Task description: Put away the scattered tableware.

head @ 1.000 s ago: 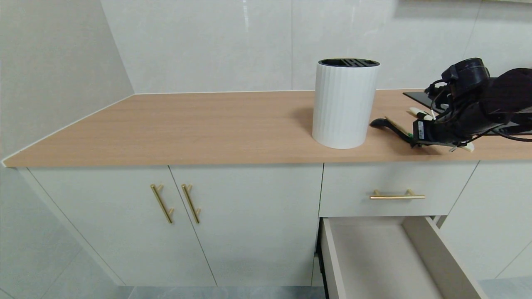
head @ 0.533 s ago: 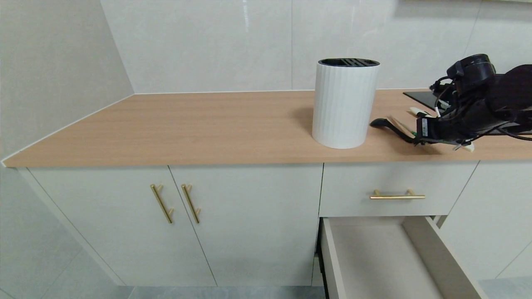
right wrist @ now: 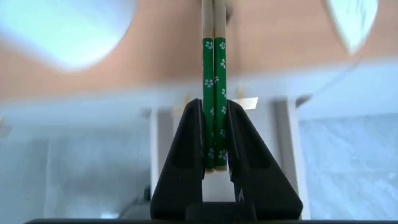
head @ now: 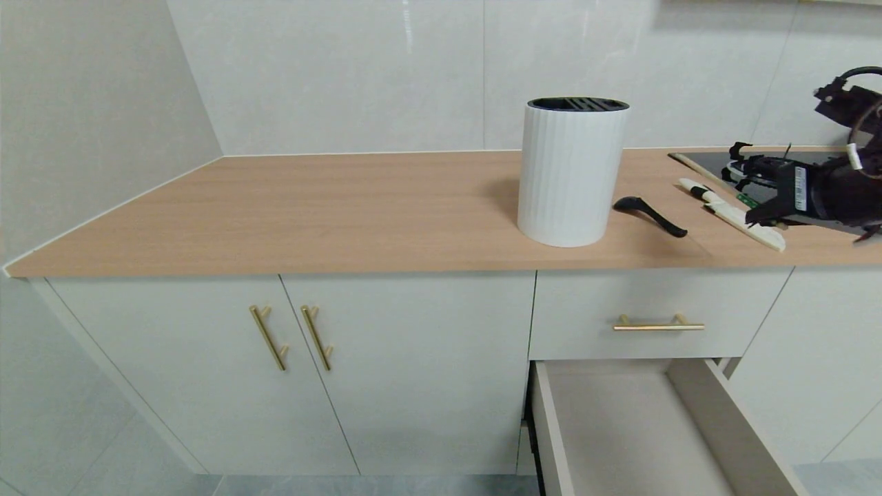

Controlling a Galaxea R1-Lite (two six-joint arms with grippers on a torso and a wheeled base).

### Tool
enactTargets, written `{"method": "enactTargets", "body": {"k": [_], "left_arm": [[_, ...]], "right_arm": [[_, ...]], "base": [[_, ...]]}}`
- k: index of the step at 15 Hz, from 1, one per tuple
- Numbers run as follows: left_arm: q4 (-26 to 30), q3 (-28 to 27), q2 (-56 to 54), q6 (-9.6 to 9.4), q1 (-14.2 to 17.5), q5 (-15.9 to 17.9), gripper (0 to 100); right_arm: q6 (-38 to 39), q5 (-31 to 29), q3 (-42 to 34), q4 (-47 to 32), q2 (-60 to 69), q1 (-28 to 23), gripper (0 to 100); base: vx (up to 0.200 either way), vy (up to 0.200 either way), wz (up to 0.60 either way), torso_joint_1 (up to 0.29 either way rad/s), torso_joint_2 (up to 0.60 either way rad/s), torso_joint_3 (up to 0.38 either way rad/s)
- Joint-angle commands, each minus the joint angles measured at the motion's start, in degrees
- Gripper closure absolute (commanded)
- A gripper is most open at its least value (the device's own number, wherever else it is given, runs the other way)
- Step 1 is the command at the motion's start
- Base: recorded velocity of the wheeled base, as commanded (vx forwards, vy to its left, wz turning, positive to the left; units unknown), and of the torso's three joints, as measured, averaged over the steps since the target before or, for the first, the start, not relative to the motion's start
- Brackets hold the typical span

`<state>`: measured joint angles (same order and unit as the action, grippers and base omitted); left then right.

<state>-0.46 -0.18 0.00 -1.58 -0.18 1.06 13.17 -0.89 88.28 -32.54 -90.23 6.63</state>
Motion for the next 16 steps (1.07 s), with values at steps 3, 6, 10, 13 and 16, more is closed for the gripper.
{"method": "enactTargets", "body": {"k": [3,6,10,13,16], "left_arm": [[-0.06,0.01,0.0,0.0,0.01,-0.01,0],[0.02,0.01,0.0,0.0,0.01,-0.01,0],[0.02,0.01,0.0,0.0,0.01,-0.01,0],[-0.06,0.01,0.0,0.0,0.01,-0.01,0],[0.02,0.01,0.0,0.0,0.01,-0.01,0]], "right_arm": [[0.02,0.54,-12.52,-7.54,17.9,5.41,100],[0.02,0.54,-20.43,-9.12,23.09,9.1,100],[2.92,0.71,-29.49,-9.74,17.11,11.83,100],[4.24,0.71,-33.7,-4.64,6.39,11.83,100],[5.64,0.71,-36.69,2.13,0.67,11.91,100]], "base": [[0.0,0.0,0.0,0.0,0.0,0.0],[0.0,0.0,0.0,0.0,0.0,0.0],[0.0,0.0,0.0,0.0,0.0,0.0],[0.0,0.0,0.0,0.0,0.0,0.0],[0.0,0.0,0.0,0.0,0.0,0.0]]}}
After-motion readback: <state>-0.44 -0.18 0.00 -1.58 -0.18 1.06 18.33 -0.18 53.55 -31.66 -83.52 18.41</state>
